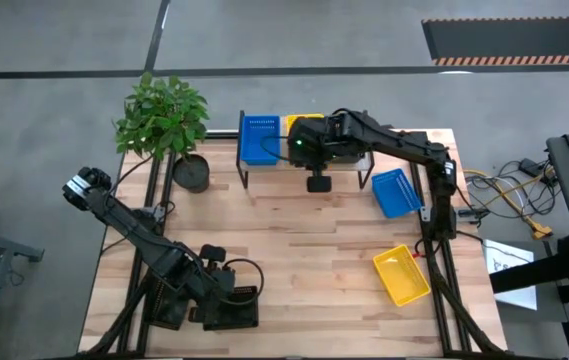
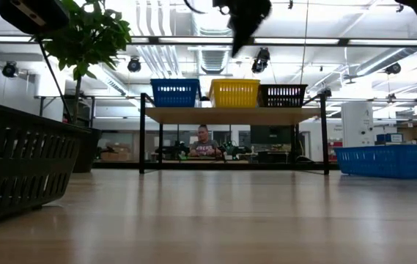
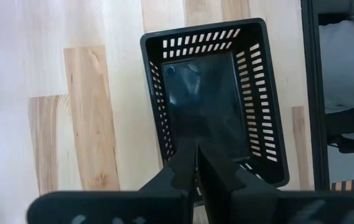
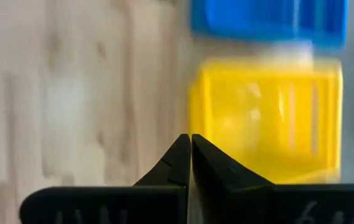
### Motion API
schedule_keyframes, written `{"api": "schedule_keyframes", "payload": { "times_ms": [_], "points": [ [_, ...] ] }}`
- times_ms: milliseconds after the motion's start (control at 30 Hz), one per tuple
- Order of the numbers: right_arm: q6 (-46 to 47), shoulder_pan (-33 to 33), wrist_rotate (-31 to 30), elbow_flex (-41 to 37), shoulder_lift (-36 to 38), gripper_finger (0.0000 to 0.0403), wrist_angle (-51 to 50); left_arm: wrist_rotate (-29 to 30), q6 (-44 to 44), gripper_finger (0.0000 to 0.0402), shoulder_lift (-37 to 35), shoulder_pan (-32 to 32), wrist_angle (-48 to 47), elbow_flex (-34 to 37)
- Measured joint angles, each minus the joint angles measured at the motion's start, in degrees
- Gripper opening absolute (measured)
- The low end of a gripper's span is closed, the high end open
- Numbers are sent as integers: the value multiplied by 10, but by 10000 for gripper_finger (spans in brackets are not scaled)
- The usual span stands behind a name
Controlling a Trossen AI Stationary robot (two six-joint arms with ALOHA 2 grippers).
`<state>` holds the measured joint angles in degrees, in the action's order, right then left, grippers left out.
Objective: Stack baskets on shelf by color
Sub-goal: Stack the right black bin on top of the other black bin on the shelf
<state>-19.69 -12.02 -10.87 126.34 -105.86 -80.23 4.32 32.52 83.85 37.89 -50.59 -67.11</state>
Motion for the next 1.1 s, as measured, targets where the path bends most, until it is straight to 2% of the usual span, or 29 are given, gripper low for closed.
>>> {"api": "schedule_keyframes", "payload": {
  "times_ms": [100, 233, 433, 633, 767, 900, 967, 1100],
  "points": [
    [27, 0, -42, 0, 1, 8, -50, 11, -4, 1, 0, 0, 0, 0],
    [42, 11, -29, 0, 10, 8, -61, 18, 0, 1, 0, 0, 8, 0],
    [59, 75, -25, -5, 38, 8, -43, 17, 16, 0, 14, 18, 24, -17],
    [78, 157, -25, -14, 58, 8, -33, -27, 15, 0, 69, 59, 4, -79],
    [113, 211, -26, -31, 79, 8, -33, -97, -2, 0, 93, 86, -2, -98],
    [163, 262, -26, -68, 108, 8, -31, -122, -9, 5, 95, 104, -17, -98],
    [189, 285, -26, -96, 128, 8, -20, -141, -28, 17, 95, 106, -27, -95],
    [235, 328, -27, -178, 177, 8, 38, -145, -95, 62, 95, 106, -57, -93]
  ]
}}
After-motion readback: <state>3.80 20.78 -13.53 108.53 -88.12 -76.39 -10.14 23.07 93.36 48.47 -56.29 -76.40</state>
